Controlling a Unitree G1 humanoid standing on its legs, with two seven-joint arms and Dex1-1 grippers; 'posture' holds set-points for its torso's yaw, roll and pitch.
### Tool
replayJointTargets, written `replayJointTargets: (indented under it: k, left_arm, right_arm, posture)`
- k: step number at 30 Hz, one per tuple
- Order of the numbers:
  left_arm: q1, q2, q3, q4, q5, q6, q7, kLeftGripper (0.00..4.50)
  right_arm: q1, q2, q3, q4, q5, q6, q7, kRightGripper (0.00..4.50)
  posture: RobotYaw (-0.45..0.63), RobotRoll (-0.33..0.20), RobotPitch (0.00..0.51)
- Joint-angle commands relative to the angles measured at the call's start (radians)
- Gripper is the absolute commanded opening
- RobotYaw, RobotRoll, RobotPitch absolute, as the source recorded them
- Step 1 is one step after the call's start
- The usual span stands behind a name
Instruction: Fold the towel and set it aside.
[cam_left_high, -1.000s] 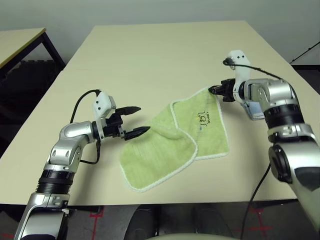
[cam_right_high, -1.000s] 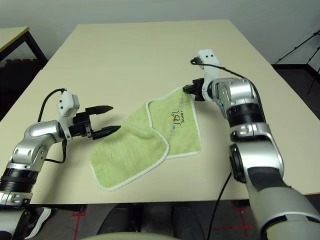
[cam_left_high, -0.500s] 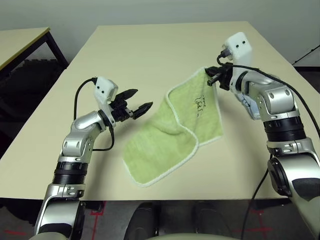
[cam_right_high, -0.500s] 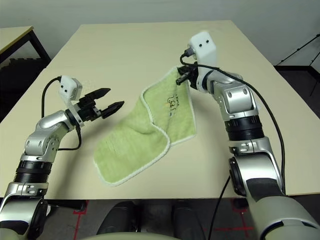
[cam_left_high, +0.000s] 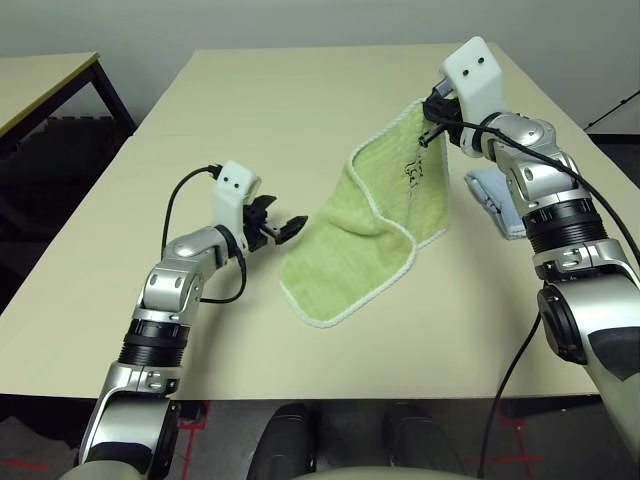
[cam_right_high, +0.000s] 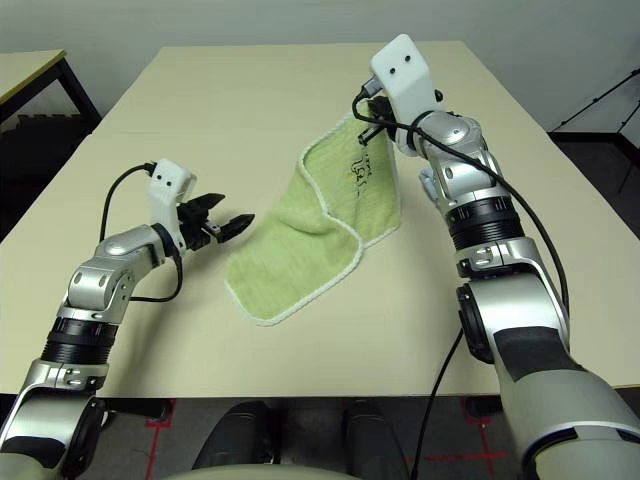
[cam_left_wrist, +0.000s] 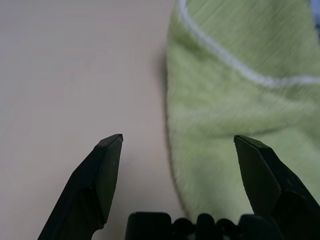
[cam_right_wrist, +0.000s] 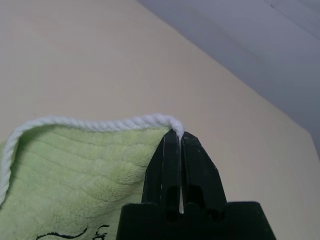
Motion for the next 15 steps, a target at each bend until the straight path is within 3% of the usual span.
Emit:
replayJointTargets:
  k: [1, 15]
  left_arm:
    - [-0.034, -0.032, -0.037, -0.08, -0.025, 0.102, 0.022, 4.5]
    - [-0.137, -0.154, -0.073, -0.112, -0.012, 0.198, 0.12, 4.5]
  right_arm:
    - [-0.022, 0.001, 0.015, 0.034, -0.027, -0.056, -0.027, 0.04]
    - [-0.092, 0.021, 0.04, 0.116, -0.107, -0.3, -0.118, 0.04]
  posture:
    - [0.13, 0.0, 0.055]
    - [0.12, 0.0, 0.057]
